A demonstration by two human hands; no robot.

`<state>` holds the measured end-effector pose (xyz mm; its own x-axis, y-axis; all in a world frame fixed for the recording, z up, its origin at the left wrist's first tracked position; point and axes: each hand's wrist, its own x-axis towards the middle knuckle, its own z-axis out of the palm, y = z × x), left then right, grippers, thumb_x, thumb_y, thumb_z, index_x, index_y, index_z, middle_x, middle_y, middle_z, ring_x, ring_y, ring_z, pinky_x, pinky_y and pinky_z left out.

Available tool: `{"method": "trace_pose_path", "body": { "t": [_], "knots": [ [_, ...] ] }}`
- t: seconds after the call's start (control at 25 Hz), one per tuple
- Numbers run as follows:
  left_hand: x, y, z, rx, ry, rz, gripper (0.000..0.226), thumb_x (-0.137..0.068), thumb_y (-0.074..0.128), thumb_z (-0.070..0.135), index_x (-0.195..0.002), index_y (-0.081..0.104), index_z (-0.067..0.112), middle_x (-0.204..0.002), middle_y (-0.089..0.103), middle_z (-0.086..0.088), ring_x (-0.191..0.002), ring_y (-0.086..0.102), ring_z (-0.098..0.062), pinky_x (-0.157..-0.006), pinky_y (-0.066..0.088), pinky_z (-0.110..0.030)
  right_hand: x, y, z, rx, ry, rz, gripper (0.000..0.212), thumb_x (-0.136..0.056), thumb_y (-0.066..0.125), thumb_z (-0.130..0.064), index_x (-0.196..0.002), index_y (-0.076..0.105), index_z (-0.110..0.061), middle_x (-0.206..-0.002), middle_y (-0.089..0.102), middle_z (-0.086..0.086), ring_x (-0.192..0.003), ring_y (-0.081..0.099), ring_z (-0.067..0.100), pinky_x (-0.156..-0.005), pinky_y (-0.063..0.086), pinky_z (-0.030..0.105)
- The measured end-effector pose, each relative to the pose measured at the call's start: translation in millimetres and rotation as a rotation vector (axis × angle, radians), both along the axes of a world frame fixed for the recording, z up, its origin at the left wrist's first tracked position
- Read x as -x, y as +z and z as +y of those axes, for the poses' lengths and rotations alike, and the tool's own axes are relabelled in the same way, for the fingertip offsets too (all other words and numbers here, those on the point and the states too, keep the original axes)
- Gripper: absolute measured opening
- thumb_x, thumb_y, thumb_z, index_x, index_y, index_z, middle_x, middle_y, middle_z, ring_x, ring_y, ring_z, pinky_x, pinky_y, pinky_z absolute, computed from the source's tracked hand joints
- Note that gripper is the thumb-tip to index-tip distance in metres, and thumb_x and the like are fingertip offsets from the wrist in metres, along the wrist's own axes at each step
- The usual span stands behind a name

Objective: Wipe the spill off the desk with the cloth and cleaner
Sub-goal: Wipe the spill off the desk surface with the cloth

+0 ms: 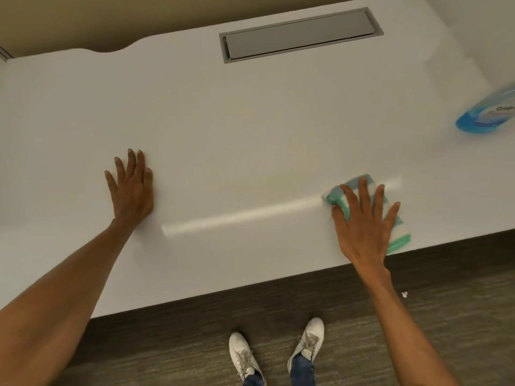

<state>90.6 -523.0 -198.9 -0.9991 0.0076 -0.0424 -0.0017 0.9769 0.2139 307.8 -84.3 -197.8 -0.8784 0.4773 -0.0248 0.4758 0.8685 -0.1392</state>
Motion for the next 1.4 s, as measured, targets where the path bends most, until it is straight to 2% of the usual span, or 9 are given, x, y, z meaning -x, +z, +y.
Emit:
{"method": "trace_pose_path", "body": {
  "t": [0.2, 0.44, 0.76, 0.92, 1.12, 1.28, 1.4],
  "knots": [
    [2, -1, 0, -0.001, 0.016, -0.003, 0.054, -0.11, 0.019, 0.031, -0.162, 0.01, 0.02, -0.17, 0.008, -0.002, -0.156, -0.001, -0.031, -0.122, -0.004, -0.053, 42, -1, 39, 0.037, -0.157, 0.052, 0.058, -0.101, 0.029, -0.055, -0.155, 0.021, -0.036, -0.168, 0.004, 0.003, -0.154, -0.002, 0.037, -0.12, 0.005, 0.065],
    [2, -2, 2, -0.009, 0.048, -0.005, 0.053, -0.11, 0.019, 0.034, -0.162, 0.01, 0.023, -0.17, 0.006, 0.002, -0.156, -0.002, -0.027, -0.122, -0.007, -0.046, 123, 3, 88, 0.097, -0.155, 0.089, 0.058, -0.098, 0.035, -0.056, -0.152, 0.029, -0.036, -0.168, 0.009, 0.003, -0.153, 0.004, 0.038, -0.12, 0.005, 0.063],
    [2, 0, 4, -0.037, 0.078, -0.009, 0.052, -0.11, 0.02, 0.035, -0.161, 0.011, 0.029, -0.169, 0.004, 0.01, -0.157, -0.003, -0.019, -0.123, -0.01, -0.04, 245, 8, 93, 0.104, -0.011, 0.084, 0.059, -0.099, 0.035, -0.056, -0.153, 0.03, -0.034, -0.167, 0.01, 0.005, -0.153, 0.005, 0.037, -0.121, 0.002, 0.061],
    [4, -1, 3, -0.057, 0.088, -0.012, 0.052, -0.11, 0.021, 0.037, -0.161, 0.012, 0.031, -0.168, 0.003, 0.013, -0.156, -0.004, -0.017, -0.124, -0.009, -0.041, 295, 9, 85, 0.105, 0.286, 0.024, 0.052, -0.1, 0.04, -0.05, -0.15, 0.036, -0.033, -0.166, 0.019, 0.001, -0.153, 0.011, 0.033, -0.121, 0.005, 0.057],
    [4, -1, 1, -0.048, 0.071, -0.013, 0.053, -0.11, 0.021, 0.036, -0.161, 0.013, 0.028, -0.169, 0.006, 0.01, -0.157, -0.002, -0.02, -0.124, -0.008, -0.043, 276, 9, 98, 0.145, 0.69, -0.018, 0.05, -0.1, 0.045, -0.049, -0.148, 0.039, -0.035, -0.165, 0.021, -0.005, -0.154, 0.011, 0.023, -0.124, 0.005, 0.05],
    [3, 1, 2, -0.036, 0.06, -0.013, 0.053, -0.11, 0.022, 0.035, -0.161, 0.013, 0.025, -0.169, 0.007, 0.006, -0.157, -0.003, -0.022, -0.123, -0.009, -0.044, 222, 7, 85, 0.184, 0.733, -0.008, 0.053, -0.097, 0.036, -0.058, -0.147, 0.039, -0.041, -0.165, 0.02, -0.011, -0.154, 0.01, 0.016, -0.125, 0.004, 0.047],
    [2, 2, 2, -0.038, 0.048, -0.02, 0.054, -0.11, 0.021, 0.035, -0.162, 0.012, 0.024, -0.17, 0.006, 0.005, -0.157, -0.003, -0.023, -0.123, -0.008, -0.046, 174, 11, 73, 0.166, 0.698, 0.017, 0.05, -0.098, 0.037, -0.056, -0.145, 0.04, -0.04, -0.164, 0.02, -0.012, -0.154, 0.011, 0.016, -0.125, 0.005, 0.046]
  ]
}}
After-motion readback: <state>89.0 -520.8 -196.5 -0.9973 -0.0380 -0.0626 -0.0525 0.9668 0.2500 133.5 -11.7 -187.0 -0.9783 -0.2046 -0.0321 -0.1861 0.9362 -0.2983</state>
